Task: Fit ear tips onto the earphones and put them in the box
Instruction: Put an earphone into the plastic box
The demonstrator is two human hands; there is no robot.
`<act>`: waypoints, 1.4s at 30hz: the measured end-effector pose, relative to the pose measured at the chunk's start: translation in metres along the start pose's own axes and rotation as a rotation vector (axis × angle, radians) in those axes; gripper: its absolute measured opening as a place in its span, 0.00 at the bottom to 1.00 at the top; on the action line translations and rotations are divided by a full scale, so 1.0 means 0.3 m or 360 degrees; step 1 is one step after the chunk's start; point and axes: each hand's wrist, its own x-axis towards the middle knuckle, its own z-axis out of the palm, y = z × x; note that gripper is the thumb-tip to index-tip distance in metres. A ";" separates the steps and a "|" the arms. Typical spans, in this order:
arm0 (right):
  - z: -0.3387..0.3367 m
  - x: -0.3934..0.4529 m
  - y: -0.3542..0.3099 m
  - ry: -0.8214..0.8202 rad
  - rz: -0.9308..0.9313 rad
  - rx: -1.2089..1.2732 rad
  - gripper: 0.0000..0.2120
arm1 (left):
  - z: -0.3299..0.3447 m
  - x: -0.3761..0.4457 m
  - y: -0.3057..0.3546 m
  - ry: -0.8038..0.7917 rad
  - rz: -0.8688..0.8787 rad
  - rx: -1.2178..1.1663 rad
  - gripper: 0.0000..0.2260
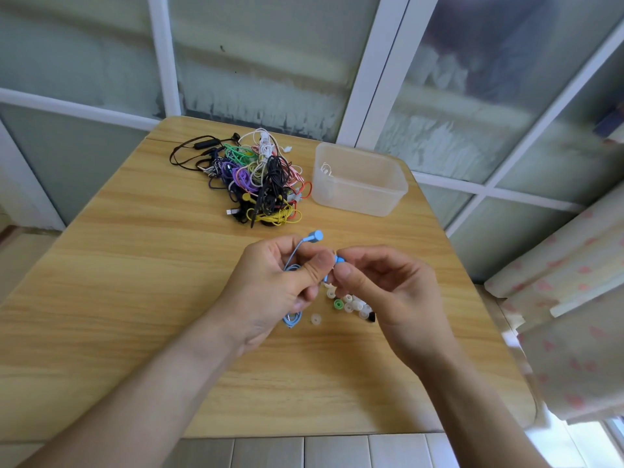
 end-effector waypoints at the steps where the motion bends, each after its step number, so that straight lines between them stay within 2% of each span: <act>1: 0.000 0.000 -0.002 -0.0006 -0.0043 -0.0046 0.07 | -0.002 0.000 0.002 -0.0013 -0.0017 -0.0010 0.11; 4: -0.001 -0.002 -0.007 -0.0039 -0.0163 -0.0209 0.08 | -0.004 0.000 0.004 -0.0046 -0.0058 -0.0029 0.13; 8: -0.015 0.001 0.001 -0.0037 -0.0059 -0.0153 0.14 | -0.005 0.001 0.001 -0.0040 -0.0100 -0.0065 0.18; 13: -0.007 0.003 0.007 0.0047 -0.0047 -0.0244 0.15 | 0.006 -0.001 0.001 -0.0042 -0.0128 -0.0022 0.14; 17: 0.001 0.030 0.008 0.0016 -0.0096 -0.0565 0.15 | 0.010 0.013 -0.001 0.0025 0.0031 0.0468 0.15; 19: -0.003 0.055 0.001 -0.0085 -0.0065 -0.0708 0.18 | 0.005 0.022 0.001 0.0058 0.0189 0.0801 0.17; 21: 0.002 0.081 -0.007 -0.0197 -0.0031 -0.0872 0.16 | -0.008 0.029 0.008 0.0040 0.0240 0.1012 0.20; 23: 0.017 0.106 -0.014 -0.0205 -0.0015 -0.0910 0.10 | -0.023 0.042 0.026 -0.0012 0.0200 0.0993 0.21; 26: 0.043 0.136 -0.027 -0.0122 -0.0045 -0.0783 0.06 | -0.045 0.065 0.058 -0.0040 0.0123 0.0851 0.21; 29: 0.064 0.175 -0.059 -0.0074 -0.0114 -0.0780 0.04 | -0.061 0.091 0.092 -0.0024 0.0083 0.0585 0.16; 32: 0.054 0.249 -0.107 0.0010 -0.0185 -0.0938 0.04 | -0.066 0.115 0.107 0.0126 0.0133 0.0428 0.12; 36: -0.007 0.424 -0.197 0.0293 -0.0209 -0.1022 0.02 | -0.082 0.140 0.124 0.0389 0.0336 0.0381 0.09; 39: -0.058 0.581 -0.235 0.0426 -0.0206 -0.1071 0.03 | -0.107 0.157 0.118 0.0681 0.0537 0.0613 0.04; 42: -0.093 0.713 -0.223 0.0469 -0.0117 -0.1315 0.05 | -0.134 0.175 0.109 0.0788 0.0626 0.0969 0.04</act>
